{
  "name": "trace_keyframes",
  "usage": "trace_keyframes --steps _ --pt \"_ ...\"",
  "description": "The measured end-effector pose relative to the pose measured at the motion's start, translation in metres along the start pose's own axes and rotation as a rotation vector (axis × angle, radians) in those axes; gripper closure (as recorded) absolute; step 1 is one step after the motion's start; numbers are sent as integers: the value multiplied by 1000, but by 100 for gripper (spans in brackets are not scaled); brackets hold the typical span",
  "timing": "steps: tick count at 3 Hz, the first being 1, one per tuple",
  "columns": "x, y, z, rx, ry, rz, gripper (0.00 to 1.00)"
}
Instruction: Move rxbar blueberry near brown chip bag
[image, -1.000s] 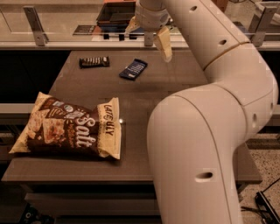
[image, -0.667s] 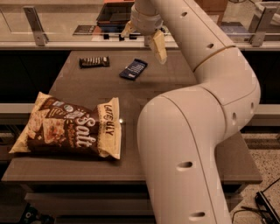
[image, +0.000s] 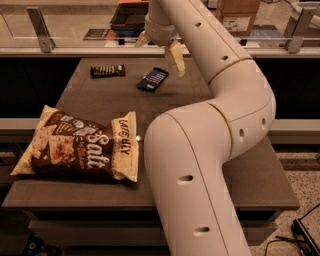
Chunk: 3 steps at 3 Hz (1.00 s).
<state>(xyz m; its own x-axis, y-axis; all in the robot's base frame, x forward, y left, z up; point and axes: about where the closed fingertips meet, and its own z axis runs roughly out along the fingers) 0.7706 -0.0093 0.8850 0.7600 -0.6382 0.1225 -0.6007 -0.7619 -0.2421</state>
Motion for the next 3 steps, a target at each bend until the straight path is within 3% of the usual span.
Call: trace_keyframes --steps 3 --pt "5 12 34 -47 -42 12 0"
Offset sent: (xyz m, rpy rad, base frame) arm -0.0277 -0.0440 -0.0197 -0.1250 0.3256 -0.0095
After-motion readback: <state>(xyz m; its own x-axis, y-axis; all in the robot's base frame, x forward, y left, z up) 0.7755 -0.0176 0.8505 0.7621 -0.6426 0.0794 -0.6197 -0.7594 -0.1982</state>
